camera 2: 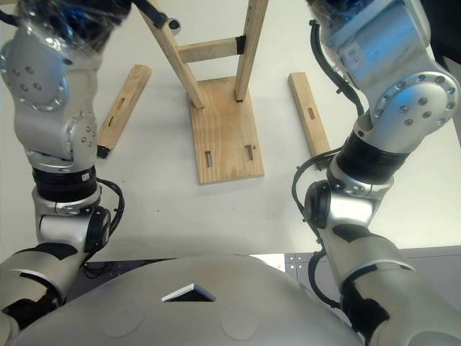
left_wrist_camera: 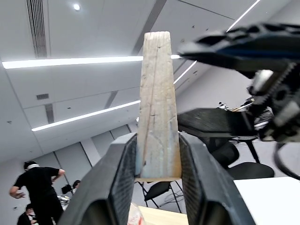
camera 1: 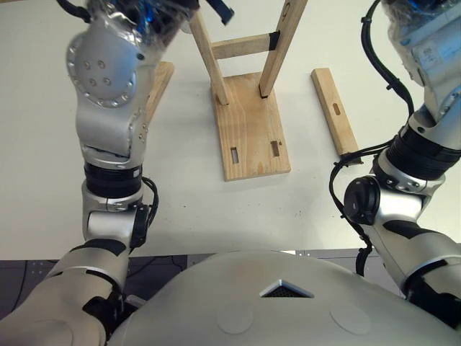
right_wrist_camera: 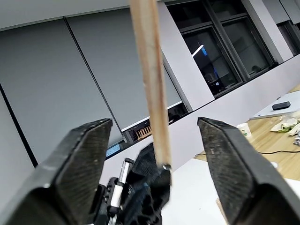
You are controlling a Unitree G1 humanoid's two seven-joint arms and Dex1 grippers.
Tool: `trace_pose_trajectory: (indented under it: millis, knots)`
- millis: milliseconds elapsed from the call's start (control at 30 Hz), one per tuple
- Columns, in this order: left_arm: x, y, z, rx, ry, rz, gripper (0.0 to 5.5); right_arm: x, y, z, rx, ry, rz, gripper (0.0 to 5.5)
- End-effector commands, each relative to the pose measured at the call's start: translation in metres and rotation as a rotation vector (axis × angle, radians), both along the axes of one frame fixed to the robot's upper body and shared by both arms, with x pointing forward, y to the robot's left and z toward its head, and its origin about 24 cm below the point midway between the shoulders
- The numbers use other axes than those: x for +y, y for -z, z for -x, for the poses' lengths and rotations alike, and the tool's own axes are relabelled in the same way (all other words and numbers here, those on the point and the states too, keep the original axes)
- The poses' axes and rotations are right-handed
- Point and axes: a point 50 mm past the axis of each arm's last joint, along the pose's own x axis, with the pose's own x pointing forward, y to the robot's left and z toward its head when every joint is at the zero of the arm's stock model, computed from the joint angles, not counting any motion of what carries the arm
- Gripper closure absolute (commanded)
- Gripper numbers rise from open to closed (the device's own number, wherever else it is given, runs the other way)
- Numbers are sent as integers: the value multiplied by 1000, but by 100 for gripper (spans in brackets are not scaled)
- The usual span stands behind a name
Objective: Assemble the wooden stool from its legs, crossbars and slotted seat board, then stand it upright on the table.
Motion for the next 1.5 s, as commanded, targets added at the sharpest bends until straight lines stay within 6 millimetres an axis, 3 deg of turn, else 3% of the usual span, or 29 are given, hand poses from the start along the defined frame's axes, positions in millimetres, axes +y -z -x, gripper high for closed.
trace_pose_trajectory:
  millis: [33,400,633,700,867,933,1067,1200,1333,1500]
  knots:
    - [-2,7,5,21,8,-13,426,3,-12,1,-11,-8,-57,285]
    - [-6,17,15,35,47,-35,426,-1,-20,-3,6,-24,-98,472]
    - [-1,17,11,49,6,-24,426,-2,-18,-5,11,-6,-75,502]
    - [3,30,5,116,-17,-86,368,-6,-16,-8,11,41,-63,510]
    - [15,74,-3,345,-85,-148,286,-33,-5,-26,10,302,2,510]
    - [22,77,-6,373,-152,-108,254,-52,7,-29,3,435,73,510]
    - [55,60,-17,408,-324,297,219,-87,45,-28,2,654,271,510]
    - [94,70,-18,426,-544,512,219,-103,103,-25,76,706,431,510]
    - [95,90,-17,512,-580,613,219,-101,143,-23,42,699,607,510]
    - [93,98,-14,525,-592,621,219,-108,168,-10,64,727,682,510]
